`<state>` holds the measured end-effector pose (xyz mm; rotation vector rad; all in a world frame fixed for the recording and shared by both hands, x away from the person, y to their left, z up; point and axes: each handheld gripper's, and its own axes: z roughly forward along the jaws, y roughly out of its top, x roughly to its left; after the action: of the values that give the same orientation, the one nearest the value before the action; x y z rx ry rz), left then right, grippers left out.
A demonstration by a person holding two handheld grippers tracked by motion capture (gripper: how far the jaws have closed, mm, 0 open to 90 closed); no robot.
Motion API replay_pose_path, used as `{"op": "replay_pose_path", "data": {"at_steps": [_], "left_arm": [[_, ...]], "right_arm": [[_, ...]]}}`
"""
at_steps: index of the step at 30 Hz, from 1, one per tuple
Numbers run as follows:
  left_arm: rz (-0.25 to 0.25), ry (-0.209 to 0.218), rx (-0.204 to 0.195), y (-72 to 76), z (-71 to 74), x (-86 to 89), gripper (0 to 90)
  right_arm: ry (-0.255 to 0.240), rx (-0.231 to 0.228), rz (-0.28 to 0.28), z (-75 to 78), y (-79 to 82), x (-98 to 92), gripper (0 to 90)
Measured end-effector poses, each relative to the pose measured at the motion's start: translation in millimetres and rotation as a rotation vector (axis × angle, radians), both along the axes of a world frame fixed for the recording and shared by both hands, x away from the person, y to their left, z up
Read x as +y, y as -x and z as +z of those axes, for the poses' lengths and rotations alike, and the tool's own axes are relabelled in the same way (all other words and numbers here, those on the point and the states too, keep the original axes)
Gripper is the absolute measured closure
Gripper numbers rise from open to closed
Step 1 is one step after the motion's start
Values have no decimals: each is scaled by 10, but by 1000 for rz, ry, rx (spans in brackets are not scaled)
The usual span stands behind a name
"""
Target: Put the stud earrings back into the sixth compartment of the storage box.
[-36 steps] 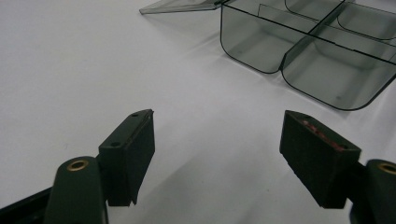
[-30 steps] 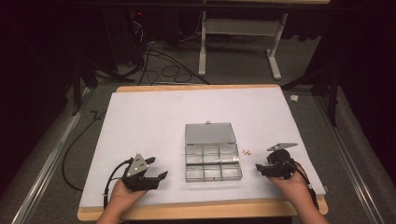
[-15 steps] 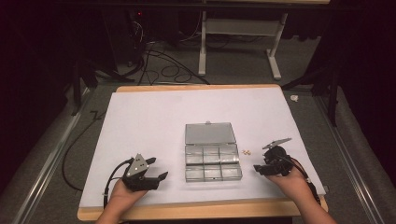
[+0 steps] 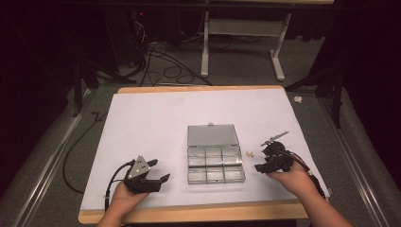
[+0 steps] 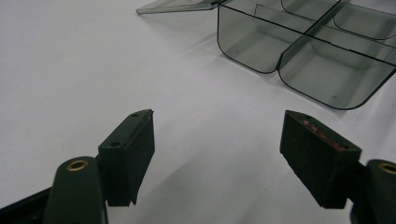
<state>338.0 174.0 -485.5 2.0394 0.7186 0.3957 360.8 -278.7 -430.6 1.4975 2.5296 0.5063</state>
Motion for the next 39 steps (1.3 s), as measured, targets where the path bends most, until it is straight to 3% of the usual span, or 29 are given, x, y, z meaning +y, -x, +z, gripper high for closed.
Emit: {"op": "replay_pose_path", "data": {"at_steps": [8,15,22,39], "left_arm": [[-3,1,0,0,0,1,273],[-6,-1,-1,3,1,1,273],[-9,5,0,2,0,5,275],[-4,5,2,-1,1,6,286]], "right_arm": [[10,51,23,-26,-85,35,466],[7,44,42,-4,-179,83,510],[12,67,37,-21,-290,113,550],[-9,73,-4,35,-552,117,682]]}}
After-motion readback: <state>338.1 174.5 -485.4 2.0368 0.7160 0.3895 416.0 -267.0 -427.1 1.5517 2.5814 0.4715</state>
